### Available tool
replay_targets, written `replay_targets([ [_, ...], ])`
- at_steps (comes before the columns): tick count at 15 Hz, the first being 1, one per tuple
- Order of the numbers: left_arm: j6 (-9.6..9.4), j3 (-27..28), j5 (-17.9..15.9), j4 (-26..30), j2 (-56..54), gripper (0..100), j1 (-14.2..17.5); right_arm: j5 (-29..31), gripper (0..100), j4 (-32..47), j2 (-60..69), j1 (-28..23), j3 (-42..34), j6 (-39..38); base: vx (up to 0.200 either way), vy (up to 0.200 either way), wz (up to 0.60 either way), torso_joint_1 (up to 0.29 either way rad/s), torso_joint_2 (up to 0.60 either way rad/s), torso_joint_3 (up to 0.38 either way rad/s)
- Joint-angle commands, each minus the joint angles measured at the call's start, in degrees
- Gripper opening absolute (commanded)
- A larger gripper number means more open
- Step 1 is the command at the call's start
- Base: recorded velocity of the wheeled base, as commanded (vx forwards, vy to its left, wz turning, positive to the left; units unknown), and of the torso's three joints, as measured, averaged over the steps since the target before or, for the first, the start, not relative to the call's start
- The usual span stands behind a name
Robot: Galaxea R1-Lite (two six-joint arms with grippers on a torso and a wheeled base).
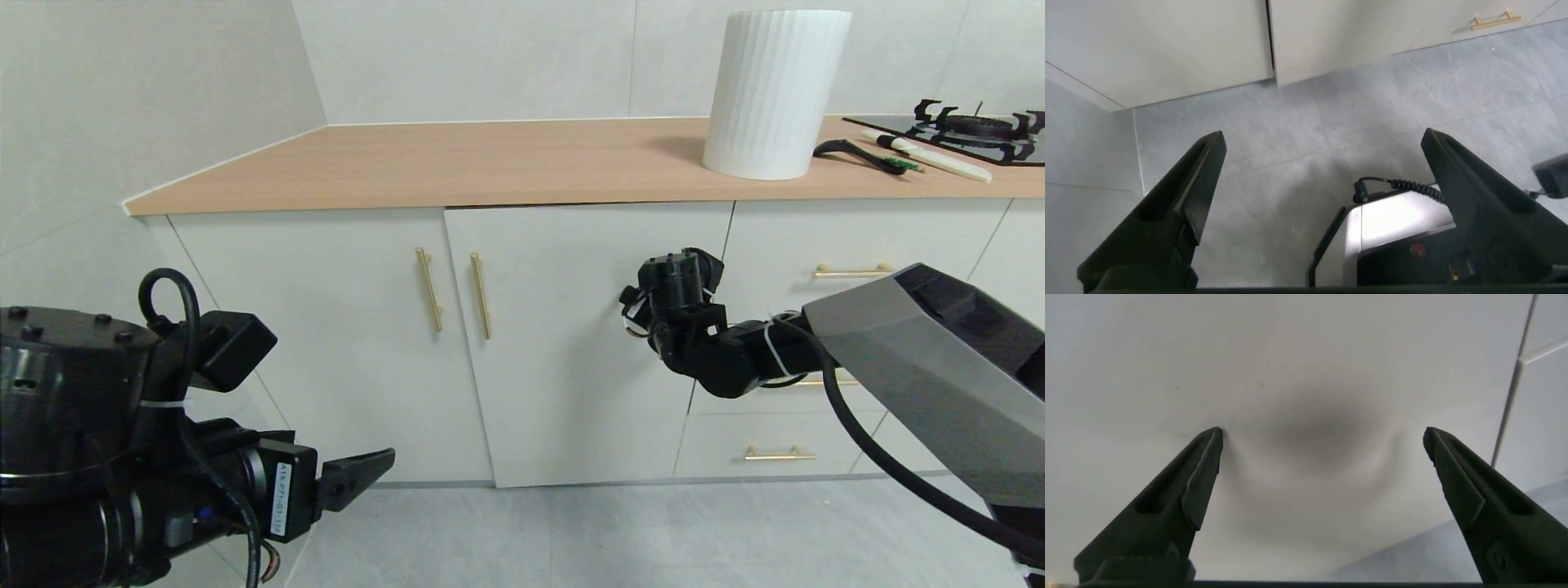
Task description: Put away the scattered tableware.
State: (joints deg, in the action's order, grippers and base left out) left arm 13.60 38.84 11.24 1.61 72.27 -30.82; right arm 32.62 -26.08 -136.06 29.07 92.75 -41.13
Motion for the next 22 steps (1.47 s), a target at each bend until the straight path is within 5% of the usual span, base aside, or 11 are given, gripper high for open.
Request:
replay_targets([
  [1, 0.02, 0.0, 0.0, 0.0, 0.2, 100, 0.0, 0.1, 100, 0.1, -1.0, -0.3, 0.6, 0.0, 0.0, 0.0, 0.0, 0.0, 0.0, 0.0],
  [14, 0.02, 0.0, 0.0, 0.1, 0.2, 100, 0.0, -1.0, 100, 0.2, 3.5, 0.1, -4.0, 0.3, 0.0, 0.0, 0.0, 0.0, 0.0, 0.0],
  [20, 0.02, 0.0, 0.0, 0.1, -0.1, 100, 0.0, -21.4, 100, -3.2, 22.7, 2.9, -29.5, 7.1, 0.0, 0.0, 0.0, 0.0, 0.0, 0.0],
  [22, -0.07, 0.1, 0.0, 0.0, -0.5, 100, 0.0, -21.6, 100, -4.4, 25.4, 2.9, -31.6, 10.5, 0.0, 0.0, 0.0, 0.0, 0.0, 0.0],
])
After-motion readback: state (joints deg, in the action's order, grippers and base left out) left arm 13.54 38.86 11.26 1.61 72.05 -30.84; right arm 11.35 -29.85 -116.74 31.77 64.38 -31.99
